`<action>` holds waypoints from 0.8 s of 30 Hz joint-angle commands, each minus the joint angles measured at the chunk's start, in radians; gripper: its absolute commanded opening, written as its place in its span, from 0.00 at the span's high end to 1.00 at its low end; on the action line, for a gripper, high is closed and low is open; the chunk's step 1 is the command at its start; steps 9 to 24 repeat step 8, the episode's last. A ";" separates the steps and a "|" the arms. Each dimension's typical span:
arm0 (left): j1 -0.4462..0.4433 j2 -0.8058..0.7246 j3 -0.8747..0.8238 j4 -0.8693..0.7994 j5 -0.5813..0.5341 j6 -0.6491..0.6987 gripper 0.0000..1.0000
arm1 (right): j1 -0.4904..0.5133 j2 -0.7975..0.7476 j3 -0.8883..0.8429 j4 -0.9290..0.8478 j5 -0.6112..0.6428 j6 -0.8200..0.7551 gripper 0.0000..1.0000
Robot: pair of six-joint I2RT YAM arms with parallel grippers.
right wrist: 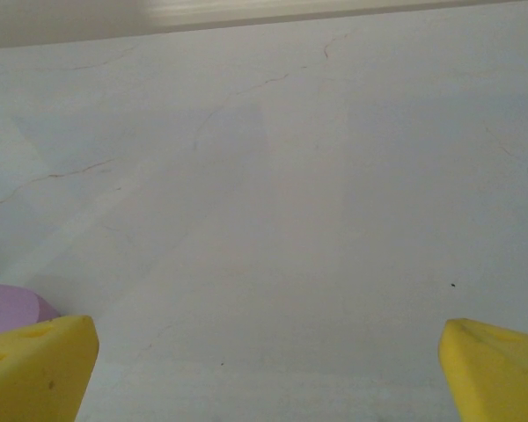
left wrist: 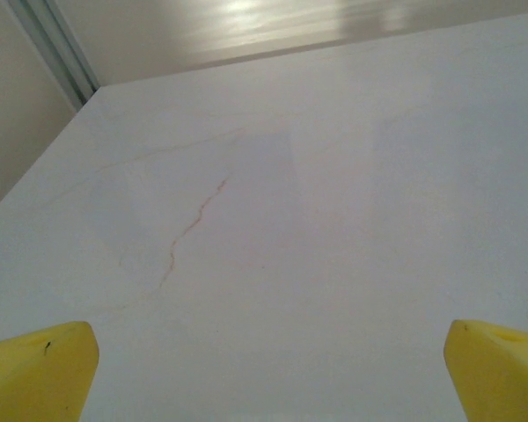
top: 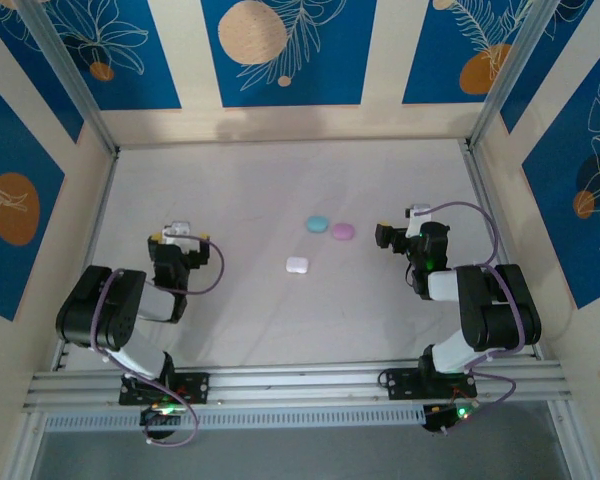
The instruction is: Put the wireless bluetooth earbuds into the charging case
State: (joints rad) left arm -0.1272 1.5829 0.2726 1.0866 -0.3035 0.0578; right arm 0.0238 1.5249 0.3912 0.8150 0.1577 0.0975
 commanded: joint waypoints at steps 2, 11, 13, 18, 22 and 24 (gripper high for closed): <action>0.025 -0.018 0.075 -0.084 0.016 -0.049 0.00 | 0.001 -0.002 0.011 0.018 0.022 0.008 0.01; 0.021 -0.018 0.086 -0.108 0.052 -0.032 0.00 | -0.006 -0.003 0.014 0.013 0.009 0.012 0.01; 0.021 -0.018 0.086 -0.108 0.052 -0.032 0.00 | -0.006 -0.003 0.014 0.013 0.009 0.012 0.01; 0.021 -0.018 0.086 -0.108 0.052 -0.032 0.00 | -0.006 -0.003 0.014 0.013 0.009 0.012 0.01; 0.021 -0.018 0.086 -0.108 0.052 -0.032 0.00 | -0.006 -0.003 0.014 0.013 0.009 0.012 0.01; 0.021 -0.018 0.086 -0.108 0.052 -0.032 0.00 | -0.006 -0.003 0.014 0.013 0.009 0.012 0.01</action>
